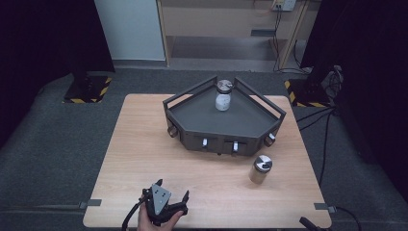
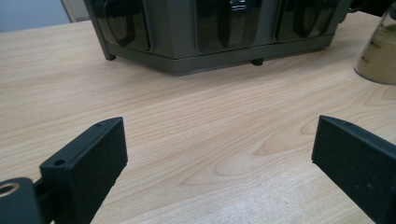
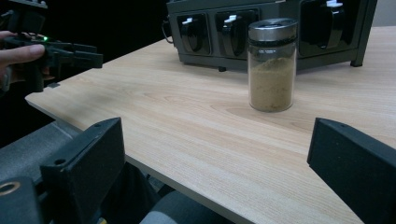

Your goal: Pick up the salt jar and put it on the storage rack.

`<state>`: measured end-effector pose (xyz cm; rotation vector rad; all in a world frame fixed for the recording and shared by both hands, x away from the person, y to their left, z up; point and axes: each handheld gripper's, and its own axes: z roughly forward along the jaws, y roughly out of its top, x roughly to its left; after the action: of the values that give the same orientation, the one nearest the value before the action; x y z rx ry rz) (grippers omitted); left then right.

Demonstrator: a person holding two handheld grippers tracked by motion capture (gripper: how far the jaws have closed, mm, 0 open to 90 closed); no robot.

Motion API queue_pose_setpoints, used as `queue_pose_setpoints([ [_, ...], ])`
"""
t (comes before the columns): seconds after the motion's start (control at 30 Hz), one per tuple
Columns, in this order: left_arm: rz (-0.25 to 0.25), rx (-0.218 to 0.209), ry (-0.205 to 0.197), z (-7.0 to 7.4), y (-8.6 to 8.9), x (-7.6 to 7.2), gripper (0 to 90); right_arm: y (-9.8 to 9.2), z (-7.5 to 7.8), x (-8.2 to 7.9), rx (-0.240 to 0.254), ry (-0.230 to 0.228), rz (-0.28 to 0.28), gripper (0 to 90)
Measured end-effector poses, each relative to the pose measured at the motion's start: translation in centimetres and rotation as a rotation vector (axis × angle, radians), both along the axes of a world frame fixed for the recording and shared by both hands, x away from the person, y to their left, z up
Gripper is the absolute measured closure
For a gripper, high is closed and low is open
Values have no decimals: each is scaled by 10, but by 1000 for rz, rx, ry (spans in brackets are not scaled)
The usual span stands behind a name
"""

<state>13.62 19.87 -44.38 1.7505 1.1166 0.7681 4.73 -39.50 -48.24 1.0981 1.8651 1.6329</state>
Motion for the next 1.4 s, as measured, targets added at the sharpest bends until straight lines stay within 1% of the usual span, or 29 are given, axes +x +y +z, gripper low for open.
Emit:
queue_pose_setpoints([
  [0.2,0,5,-1,-1,2,0,21,3,2,0,-15,-8,12,45],
  [0.63,-6,16,-13,1,-1,-2,21,1,2,-1,-12,-8,10,46],
  [0.83,-4,11,-3,0,0,0,21,1,2,-2,-3,-5,14,45],
  [1.13,-5,8,9,-1,3,0,21,1,1,1,-3,1,24,45],
  [1.4,-7,8,7,-1,1,-1,21,0,1,1,2,-2,23,45],
])
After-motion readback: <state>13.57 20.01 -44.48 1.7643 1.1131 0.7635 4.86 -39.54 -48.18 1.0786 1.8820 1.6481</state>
